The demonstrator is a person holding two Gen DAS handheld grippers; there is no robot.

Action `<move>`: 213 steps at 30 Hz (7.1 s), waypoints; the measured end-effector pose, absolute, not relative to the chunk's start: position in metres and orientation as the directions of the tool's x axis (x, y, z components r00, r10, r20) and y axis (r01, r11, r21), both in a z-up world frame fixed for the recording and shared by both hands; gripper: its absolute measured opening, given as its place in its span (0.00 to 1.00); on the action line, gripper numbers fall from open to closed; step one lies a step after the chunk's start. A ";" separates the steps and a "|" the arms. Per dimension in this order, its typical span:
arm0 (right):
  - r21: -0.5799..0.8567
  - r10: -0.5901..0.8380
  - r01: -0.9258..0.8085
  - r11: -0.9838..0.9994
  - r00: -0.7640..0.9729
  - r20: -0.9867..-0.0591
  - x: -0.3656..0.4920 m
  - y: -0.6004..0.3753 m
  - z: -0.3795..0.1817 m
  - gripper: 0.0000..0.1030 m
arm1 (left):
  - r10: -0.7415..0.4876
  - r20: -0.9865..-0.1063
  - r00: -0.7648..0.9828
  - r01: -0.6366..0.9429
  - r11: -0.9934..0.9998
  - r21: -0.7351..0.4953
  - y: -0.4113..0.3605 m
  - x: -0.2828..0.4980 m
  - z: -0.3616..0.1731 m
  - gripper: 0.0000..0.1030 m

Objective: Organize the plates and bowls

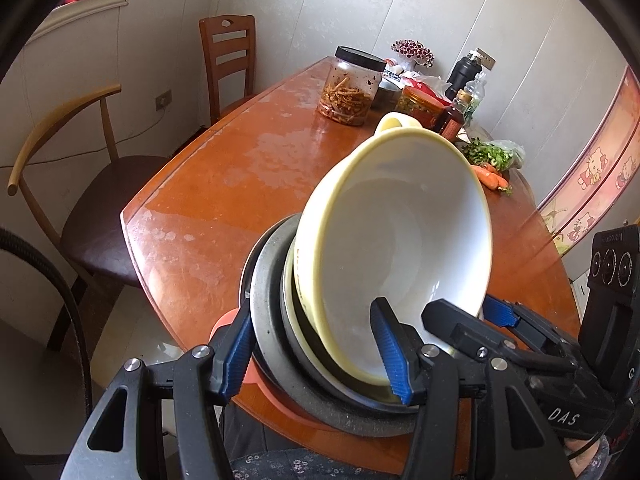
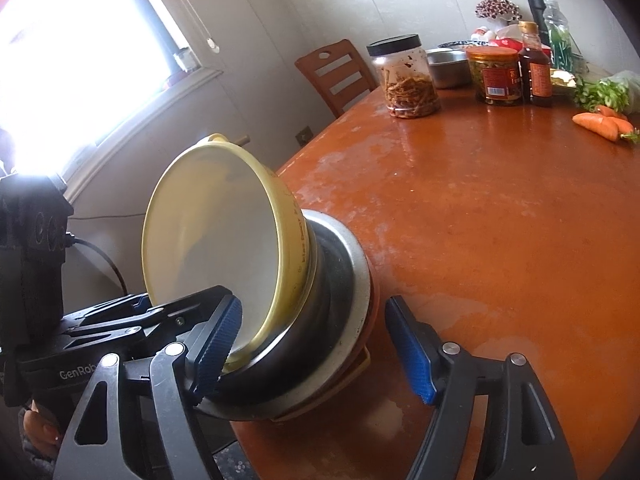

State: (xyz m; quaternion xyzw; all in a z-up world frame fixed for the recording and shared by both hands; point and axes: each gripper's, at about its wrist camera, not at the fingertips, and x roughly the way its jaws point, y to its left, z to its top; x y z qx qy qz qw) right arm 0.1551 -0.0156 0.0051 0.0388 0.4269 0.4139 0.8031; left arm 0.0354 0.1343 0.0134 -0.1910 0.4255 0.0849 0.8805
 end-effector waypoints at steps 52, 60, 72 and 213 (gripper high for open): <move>-0.037 0.581 -0.828 0.559 0.423 -0.696 0.088 0.012 -0.018 0.80 | -0.011 -0.790 0.613 -0.208 0.962 -0.174 0.198 0.053 -0.019 0.59; -0.027 0.565 -0.807 0.590 0.437 -0.700 0.089 -0.005 -0.016 0.80 | -0.021 -0.796 0.605 -0.162 0.976 -0.148 0.172 0.068 -0.018 0.58; -0.026 0.519 -0.732 0.680 0.507 -0.689 0.095 -0.069 -0.015 0.80 | -0.062 -0.808 0.586 -0.053 0.992 -0.114 0.107 0.103 -0.017 0.58; 0.166 0.358 -0.335 0.927 0.664 -0.657 0.040 -0.234 -0.022 0.84 | 0.023 -0.818 0.575 -0.069 0.997 -0.021 -0.063 0.038 -0.041 0.66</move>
